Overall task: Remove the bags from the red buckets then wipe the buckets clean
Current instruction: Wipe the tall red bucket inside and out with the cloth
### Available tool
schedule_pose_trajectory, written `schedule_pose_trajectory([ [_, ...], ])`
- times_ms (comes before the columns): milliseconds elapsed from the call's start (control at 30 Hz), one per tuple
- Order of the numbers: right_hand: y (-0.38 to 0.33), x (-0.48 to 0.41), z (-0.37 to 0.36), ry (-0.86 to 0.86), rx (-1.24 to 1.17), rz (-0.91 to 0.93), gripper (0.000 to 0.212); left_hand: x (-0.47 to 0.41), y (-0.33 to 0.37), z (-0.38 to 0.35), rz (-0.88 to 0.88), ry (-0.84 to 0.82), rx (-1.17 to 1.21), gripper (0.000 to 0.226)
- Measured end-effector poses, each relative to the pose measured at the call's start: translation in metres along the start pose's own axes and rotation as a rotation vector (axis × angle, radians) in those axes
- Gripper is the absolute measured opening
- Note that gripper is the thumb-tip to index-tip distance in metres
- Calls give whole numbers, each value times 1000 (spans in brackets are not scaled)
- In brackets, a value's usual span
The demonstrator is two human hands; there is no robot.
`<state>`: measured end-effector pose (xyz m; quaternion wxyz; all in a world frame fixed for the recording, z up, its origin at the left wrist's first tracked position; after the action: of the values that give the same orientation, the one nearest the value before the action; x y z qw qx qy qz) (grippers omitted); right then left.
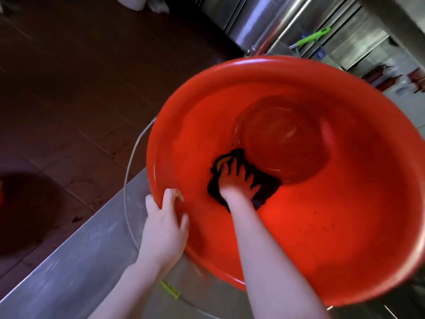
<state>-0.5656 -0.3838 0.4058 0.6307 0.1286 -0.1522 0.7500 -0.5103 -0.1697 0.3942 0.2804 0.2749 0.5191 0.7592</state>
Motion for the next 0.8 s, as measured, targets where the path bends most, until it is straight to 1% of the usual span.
schedule_pose_trajectory([
  [67,-9,25,-13,38,50,137,59,-2,-1,-1,14,2,40,35],
  [133,-14,69,-37,145,105,319,61,-1,-2,-1,-2,3,66,36],
  [200,-16,104,-53,210,128,390,62,-2,-5,1,8,2,112,33],
  [267,-21,102,-53,165,89,371,62,-2,-6,2,16,-20,123,34],
  [333,-28,73,-40,147,14,308,61,0,-6,4,29,-39,110,33],
  [433,-36,14,-12,38,-99,154,57,12,-1,6,44,-60,102,33],
  [500,-32,-9,-3,-10,-106,100,56,30,2,5,62,-92,79,44],
  [567,-30,-16,-4,2,-41,140,56,46,6,10,129,-110,-25,53],
  [600,-28,-16,-6,24,-2,167,56,51,10,17,131,-81,-120,55],
  [633,-26,-15,-9,49,36,188,56,51,17,29,82,-6,-209,53],
  [700,-23,-15,-12,83,86,220,57,40,36,62,-121,261,-302,45],
  [733,-22,-15,-11,82,96,229,57,31,45,79,-203,395,-344,44],
  [767,-22,-16,-10,75,102,238,57,18,49,91,-261,463,-399,45],
  [800,-22,-16,-9,64,113,250,57,3,50,96,-303,459,-439,47],
])
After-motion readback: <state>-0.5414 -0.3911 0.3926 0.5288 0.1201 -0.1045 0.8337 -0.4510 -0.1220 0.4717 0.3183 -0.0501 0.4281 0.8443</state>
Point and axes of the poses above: each hand's wrist, its own x-axis away from the middle knuckle, its own z-axis out of the back of the hand, y = z × x, the point moved 4 cm from there along -x, towards the middle knuckle, and after that the axes turned 5 degrees about -y, right-handed, at the moved point
